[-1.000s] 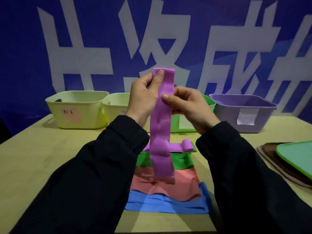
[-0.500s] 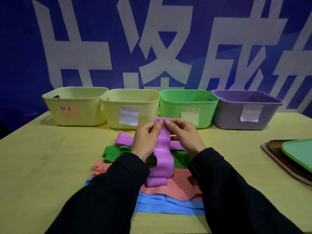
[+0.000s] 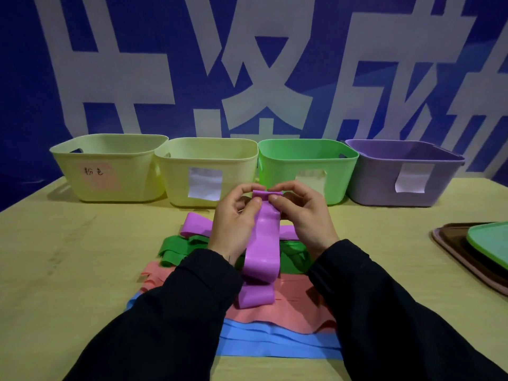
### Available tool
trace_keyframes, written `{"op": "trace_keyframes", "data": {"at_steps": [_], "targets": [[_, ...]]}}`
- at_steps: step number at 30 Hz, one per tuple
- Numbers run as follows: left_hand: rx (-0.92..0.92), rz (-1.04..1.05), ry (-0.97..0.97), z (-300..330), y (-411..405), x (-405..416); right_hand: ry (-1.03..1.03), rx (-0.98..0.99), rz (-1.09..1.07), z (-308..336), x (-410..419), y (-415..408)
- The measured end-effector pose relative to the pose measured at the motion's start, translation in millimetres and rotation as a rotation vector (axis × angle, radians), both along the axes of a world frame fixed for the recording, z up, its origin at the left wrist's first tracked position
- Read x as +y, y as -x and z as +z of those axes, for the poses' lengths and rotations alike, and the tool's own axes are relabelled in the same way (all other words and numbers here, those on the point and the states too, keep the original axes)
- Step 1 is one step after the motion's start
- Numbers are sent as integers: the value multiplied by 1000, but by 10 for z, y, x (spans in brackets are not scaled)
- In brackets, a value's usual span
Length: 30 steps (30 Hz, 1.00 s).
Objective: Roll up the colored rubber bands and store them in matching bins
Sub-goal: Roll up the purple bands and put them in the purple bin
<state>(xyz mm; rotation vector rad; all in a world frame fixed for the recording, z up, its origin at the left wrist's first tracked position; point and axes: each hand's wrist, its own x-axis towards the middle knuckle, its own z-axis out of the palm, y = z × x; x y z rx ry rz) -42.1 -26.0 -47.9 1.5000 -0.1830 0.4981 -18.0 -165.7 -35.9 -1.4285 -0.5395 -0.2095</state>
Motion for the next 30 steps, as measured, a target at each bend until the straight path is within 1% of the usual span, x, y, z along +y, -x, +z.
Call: {"op": "trace_keyframes", "data": {"at_steps": [5, 9, 12, 15, 17, 20, 23, 26, 30], "targets": [[-20, 32, -2, 51, 59, -3, 23, -12, 14, 0, -7, 70], [11, -10, 75, 51, 86, 15, 15, -4, 18, -10, -4, 68], [-5, -15, 26, 33, 73, 9, 7, -5, -1, 3, -21, 51], [-12, -37, 24, 28, 68, 11, 25, 29, 7, -8, -34, 33], [-15, -42, 25, 36, 79, 6, 67, 2, -8, -20, -39, 23], [-14, -44, -4, 54, 103, -9, 66, -41, -42, -11, -56, 18], [-45, -21, -43, 48, 85, -2, 69, -70, -7, 10, -63, 50], [-66, 12, -72, 71, 98, 10, 56, -55, 33, 10, -39, 75], [-81, 25, -46, 91, 114, 14, 38, 3, -11, -6, -28, 49]]}}
